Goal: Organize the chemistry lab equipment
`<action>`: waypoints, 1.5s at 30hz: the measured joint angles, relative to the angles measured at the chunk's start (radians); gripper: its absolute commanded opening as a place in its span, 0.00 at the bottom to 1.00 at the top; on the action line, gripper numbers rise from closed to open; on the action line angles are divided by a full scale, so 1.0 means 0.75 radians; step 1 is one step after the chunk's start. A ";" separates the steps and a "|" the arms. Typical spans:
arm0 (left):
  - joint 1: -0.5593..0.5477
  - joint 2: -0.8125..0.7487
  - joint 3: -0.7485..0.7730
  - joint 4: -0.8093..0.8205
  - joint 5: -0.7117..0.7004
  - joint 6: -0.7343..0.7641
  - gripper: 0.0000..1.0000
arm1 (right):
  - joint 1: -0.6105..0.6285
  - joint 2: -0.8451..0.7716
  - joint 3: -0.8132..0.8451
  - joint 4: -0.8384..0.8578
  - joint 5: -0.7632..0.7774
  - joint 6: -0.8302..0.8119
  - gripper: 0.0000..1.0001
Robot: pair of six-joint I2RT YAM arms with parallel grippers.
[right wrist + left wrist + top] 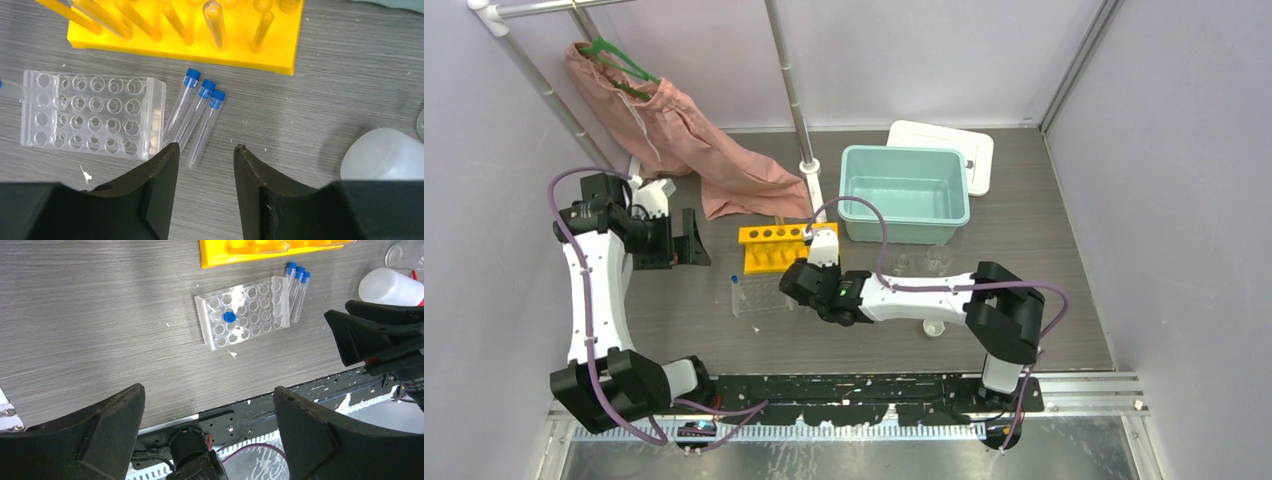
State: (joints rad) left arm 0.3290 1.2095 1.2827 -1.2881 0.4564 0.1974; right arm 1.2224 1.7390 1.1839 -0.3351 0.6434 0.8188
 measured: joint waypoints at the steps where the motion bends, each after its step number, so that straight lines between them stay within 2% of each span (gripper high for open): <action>1: 0.000 -0.003 -0.002 -0.002 0.001 -0.004 1.00 | -0.005 0.015 0.000 -0.004 -0.003 0.012 0.48; 11: 0.001 -0.056 -0.030 -0.015 0.001 -0.002 0.99 | -0.048 0.167 0.003 0.037 -0.051 0.106 0.42; 20: 0.001 -0.059 -0.045 -0.013 -0.001 0.027 0.97 | -0.158 0.184 -0.011 0.132 -0.082 0.135 0.40; 34: 0.001 -0.059 -0.088 -0.004 -0.003 0.073 0.96 | -0.151 0.194 -0.063 0.223 -0.164 0.140 0.38; 45: 0.001 -0.061 -0.088 -0.005 -0.004 0.102 0.96 | -0.151 0.239 -0.058 0.255 -0.170 0.168 0.29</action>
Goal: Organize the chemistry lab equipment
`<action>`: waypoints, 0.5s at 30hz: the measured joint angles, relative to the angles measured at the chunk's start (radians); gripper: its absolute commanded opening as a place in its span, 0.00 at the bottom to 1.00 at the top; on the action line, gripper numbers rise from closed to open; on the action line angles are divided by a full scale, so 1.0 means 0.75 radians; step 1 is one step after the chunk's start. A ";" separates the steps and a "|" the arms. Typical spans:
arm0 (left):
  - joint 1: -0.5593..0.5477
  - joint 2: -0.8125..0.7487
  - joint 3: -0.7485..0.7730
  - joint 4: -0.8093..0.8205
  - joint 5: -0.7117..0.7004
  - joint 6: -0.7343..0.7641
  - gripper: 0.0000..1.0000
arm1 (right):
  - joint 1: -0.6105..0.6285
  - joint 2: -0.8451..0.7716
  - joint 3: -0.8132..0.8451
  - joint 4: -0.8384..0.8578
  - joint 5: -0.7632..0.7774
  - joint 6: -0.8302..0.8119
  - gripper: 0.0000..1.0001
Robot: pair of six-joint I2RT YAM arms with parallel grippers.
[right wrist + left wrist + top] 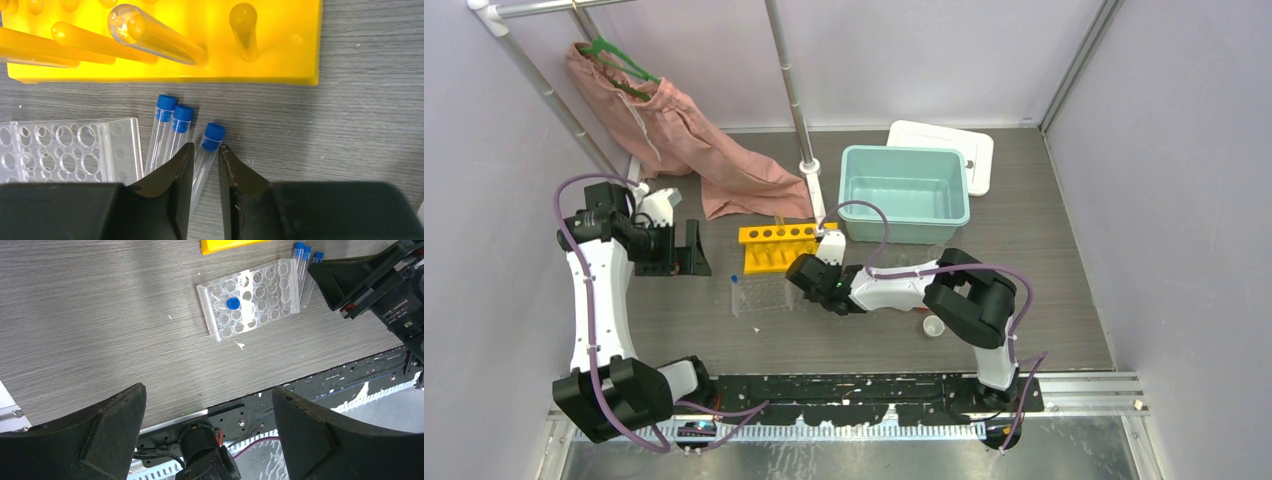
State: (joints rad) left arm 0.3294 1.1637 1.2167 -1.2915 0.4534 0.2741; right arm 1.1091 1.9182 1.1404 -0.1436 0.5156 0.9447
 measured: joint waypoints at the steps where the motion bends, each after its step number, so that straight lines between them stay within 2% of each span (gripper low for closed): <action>1: 0.000 -0.001 0.000 0.000 0.000 0.000 0.96 | 0.000 0.000 0.000 -0.003 0.002 0.003 0.27; 10: 0.000 -0.007 0.000 -0.004 0.020 0.005 0.95 | 0.005 -0.004 0.000 -0.036 0.019 0.030 0.09; 15: 0.000 -0.027 0.006 -0.014 0.068 0.005 0.93 | 0.006 -0.043 -0.002 -0.133 0.008 0.028 0.02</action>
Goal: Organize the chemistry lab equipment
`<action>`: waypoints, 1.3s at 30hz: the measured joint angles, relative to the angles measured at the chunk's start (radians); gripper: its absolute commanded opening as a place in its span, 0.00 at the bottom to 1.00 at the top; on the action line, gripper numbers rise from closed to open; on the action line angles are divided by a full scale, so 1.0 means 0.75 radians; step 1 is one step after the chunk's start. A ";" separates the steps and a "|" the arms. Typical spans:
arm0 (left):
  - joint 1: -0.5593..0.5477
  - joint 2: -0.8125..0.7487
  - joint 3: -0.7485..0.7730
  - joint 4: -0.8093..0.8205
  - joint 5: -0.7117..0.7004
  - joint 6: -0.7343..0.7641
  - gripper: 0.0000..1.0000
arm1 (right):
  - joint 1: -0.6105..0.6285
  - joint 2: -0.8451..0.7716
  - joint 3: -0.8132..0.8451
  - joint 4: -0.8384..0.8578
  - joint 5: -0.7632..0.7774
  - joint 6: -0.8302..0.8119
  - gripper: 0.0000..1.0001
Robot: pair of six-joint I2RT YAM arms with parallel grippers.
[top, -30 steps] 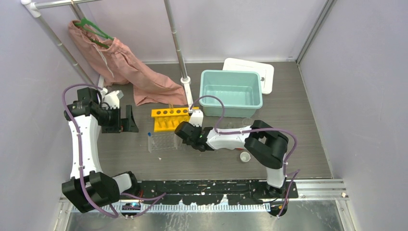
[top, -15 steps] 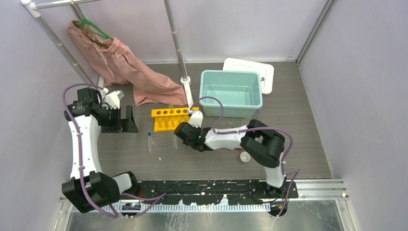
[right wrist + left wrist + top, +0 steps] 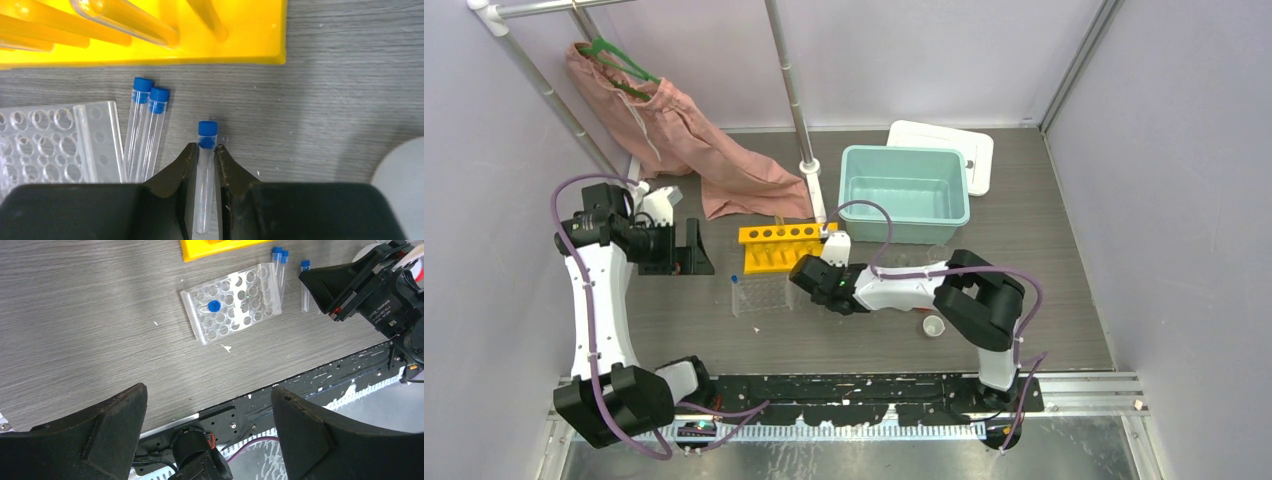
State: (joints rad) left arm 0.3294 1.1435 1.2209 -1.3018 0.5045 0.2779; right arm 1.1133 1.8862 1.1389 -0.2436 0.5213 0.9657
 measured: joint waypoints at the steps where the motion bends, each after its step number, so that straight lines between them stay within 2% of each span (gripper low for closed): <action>1: 0.000 -0.006 0.005 -0.003 0.016 0.001 0.92 | 0.000 -0.018 -0.003 -0.021 -0.003 -0.004 0.01; 8: 0.000 -0.029 0.060 -0.045 0.160 0.000 0.85 | 0.027 -0.289 0.003 -0.068 -0.035 -0.061 0.01; 12: -0.001 -0.060 0.073 -0.059 0.277 -0.009 0.79 | 0.063 -0.375 0.104 -0.053 -0.042 -0.087 0.01; 19: -0.060 -0.126 0.073 -0.064 0.421 -0.053 0.70 | 0.087 -0.342 0.322 0.044 -0.072 -0.117 0.01; 25: -0.187 -0.177 0.072 -0.039 0.440 -0.115 0.63 | 0.102 -0.215 0.503 0.134 -0.085 -0.121 0.01; 33: -0.239 -0.182 0.060 -0.001 0.411 -0.163 0.53 | 0.137 -0.147 0.543 0.194 -0.109 -0.094 0.01; 39: -0.255 -0.165 0.047 0.025 0.385 -0.182 0.41 | 0.151 -0.138 0.564 0.225 -0.120 -0.087 0.01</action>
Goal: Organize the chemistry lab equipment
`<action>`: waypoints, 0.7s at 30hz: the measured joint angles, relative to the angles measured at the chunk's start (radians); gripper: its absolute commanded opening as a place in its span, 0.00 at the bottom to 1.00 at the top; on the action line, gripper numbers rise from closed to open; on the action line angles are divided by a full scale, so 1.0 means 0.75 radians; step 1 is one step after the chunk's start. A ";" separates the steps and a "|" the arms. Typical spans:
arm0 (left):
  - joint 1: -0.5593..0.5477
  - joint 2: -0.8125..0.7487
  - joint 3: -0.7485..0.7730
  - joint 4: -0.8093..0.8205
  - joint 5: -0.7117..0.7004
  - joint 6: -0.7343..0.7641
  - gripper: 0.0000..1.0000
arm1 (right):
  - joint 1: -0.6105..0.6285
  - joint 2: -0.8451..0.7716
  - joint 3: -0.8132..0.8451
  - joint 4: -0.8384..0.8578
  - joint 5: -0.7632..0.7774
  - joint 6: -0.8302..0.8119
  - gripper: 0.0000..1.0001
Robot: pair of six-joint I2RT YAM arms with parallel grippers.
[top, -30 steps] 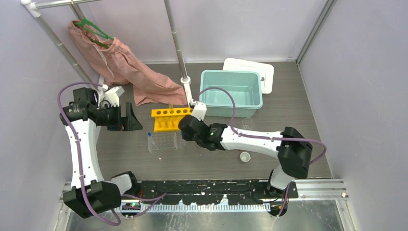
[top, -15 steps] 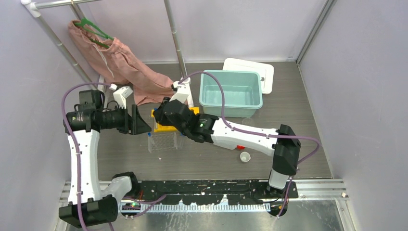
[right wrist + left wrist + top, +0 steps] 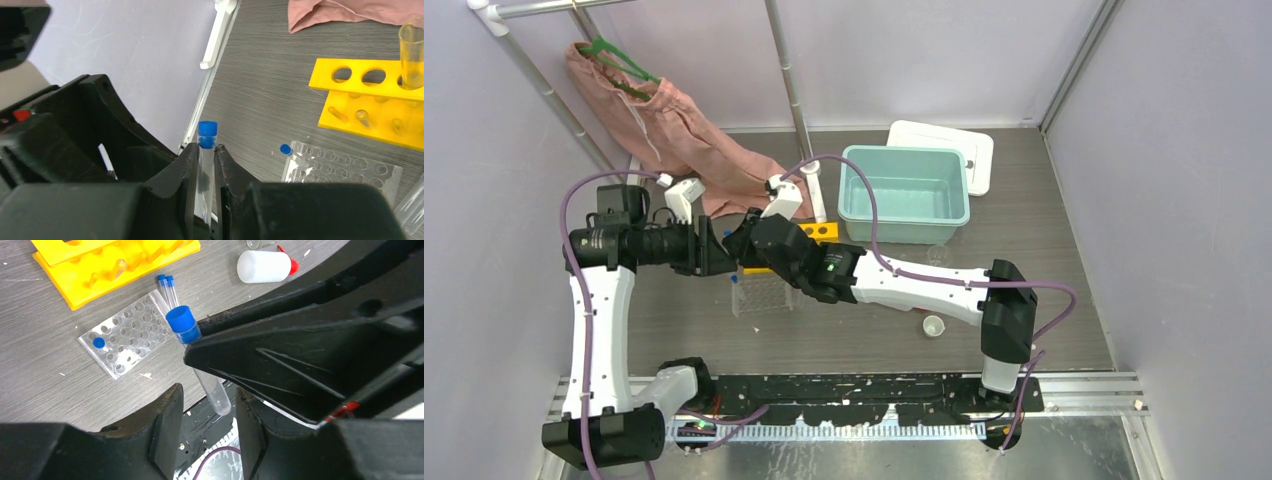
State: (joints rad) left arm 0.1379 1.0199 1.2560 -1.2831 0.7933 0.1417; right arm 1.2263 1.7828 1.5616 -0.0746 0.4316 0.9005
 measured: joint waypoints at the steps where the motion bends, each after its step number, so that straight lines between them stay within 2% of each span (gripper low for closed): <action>1: -0.001 0.002 -0.002 0.003 -0.007 -0.004 0.37 | 0.002 0.001 0.004 0.004 -0.001 0.000 0.01; 6: -0.008 0.013 -0.007 0.013 -0.021 -0.005 0.18 | 0.005 0.006 0.018 0.019 -0.001 0.001 0.01; 7: -0.009 0.014 -0.008 0.013 -0.023 -0.005 0.14 | 0.005 0.009 0.020 0.020 -0.001 0.001 0.04; 8: -0.010 0.014 -0.008 0.016 -0.035 -0.006 0.10 | 0.005 0.012 0.022 0.021 -0.002 0.001 0.08; 10: -0.008 0.015 -0.013 0.023 -0.058 -0.005 0.04 | 0.005 0.014 0.028 0.021 -0.010 0.000 0.30; 11: -0.007 0.016 -0.013 0.025 -0.064 -0.003 0.02 | 0.004 0.016 0.033 0.017 -0.013 0.000 0.37; 15: -0.009 0.015 -0.014 0.022 -0.081 0.033 0.00 | -0.010 0.044 0.092 -0.028 -0.058 0.020 0.55; 21: -0.011 -0.014 -0.015 0.018 -0.089 0.109 0.00 | -0.087 0.062 0.181 -0.136 -0.259 0.024 0.57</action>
State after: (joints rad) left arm 0.1299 1.0092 1.2446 -1.2697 0.7265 0.2234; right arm 1.1610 1.8290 1.6970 -0.1764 0.2375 0.9188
